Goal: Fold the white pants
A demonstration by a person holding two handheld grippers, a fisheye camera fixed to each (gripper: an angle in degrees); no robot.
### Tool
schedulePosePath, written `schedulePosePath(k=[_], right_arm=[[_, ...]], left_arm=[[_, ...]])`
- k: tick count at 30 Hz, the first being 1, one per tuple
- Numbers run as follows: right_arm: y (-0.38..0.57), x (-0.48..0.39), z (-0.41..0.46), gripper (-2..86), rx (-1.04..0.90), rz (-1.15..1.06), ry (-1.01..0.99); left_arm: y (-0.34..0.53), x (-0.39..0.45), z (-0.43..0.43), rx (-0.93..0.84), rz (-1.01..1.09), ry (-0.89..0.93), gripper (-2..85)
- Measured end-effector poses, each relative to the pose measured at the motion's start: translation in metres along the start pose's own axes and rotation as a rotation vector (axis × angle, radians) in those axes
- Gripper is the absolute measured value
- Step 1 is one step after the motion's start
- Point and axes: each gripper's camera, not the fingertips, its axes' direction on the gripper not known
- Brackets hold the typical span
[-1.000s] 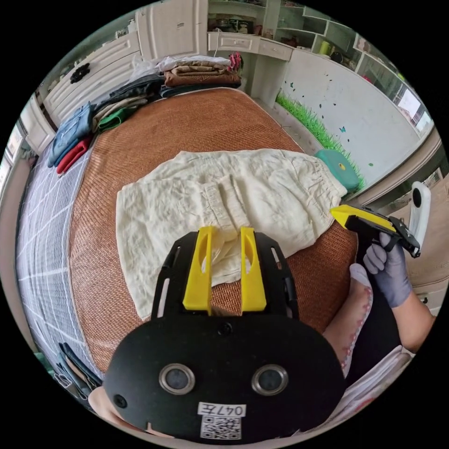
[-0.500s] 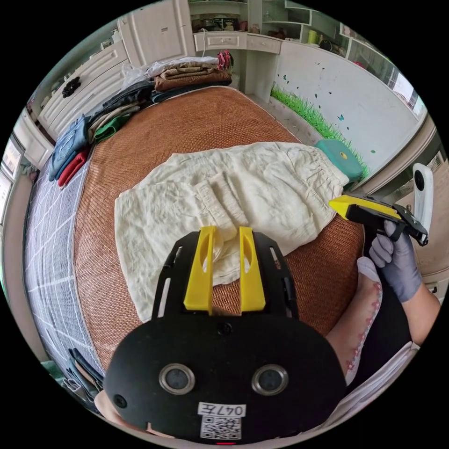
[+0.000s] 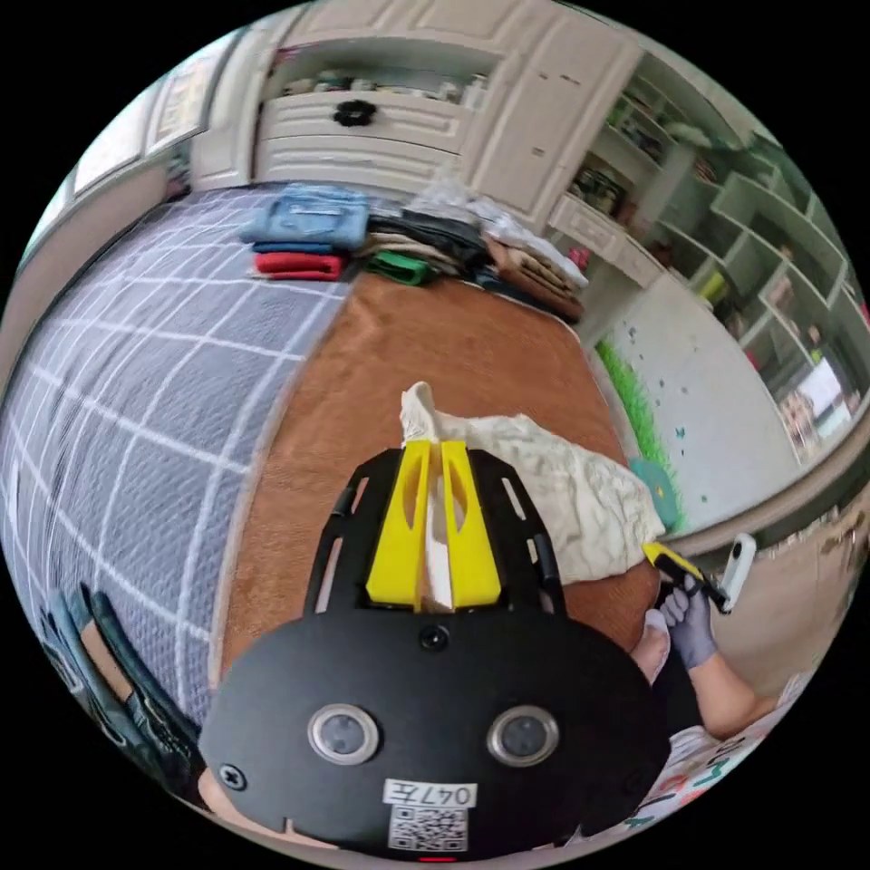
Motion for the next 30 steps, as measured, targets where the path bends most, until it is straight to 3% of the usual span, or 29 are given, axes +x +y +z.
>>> schedulePosePath(k=[5,8,10,15,18,23,30], right_arm=[[0.002,0.001,0.003,-1.1,-0.012,-0.013,0.001],[0.003,0.002,0.004,-1.1,-0.013,-0.011,0.005],[0.003,0.002,0.005,-1.1,-0.016,-0.014,0.01],[0.004,0.001,0.009,-1.1,-0.033,-0.024,0.02],[0.008,0.003,0.006,-1.1,-0.017,-0.01,0.021],[0.016,0.012,-0.004,-1.1,0.031,0.047,-0.013],[0.019,0.013,-0.01,-1.2,0.067,0.065,-0.055]], left_arm=[[0.006,-0.129,-0.008,-0.142,-0.246,-0.266,13.8],[0.021,-0.148,-0.022,-0.115,-0.282,-0.232,15.0],[0.02,-0.113,-0.017,-0.111,-0.107,-0.136,13.7],[0.048,0.084,0.056,-0.227,0.543,0.052,12.7],[0.082,0.154,0.109,-0.248,0.71,0.015,13.0],[0.11,0.161,0.168,-0.286,0.659,-0.016,11.6],[0.116,0.062,0.163,-0.269,0.417,0.115,6.4]])
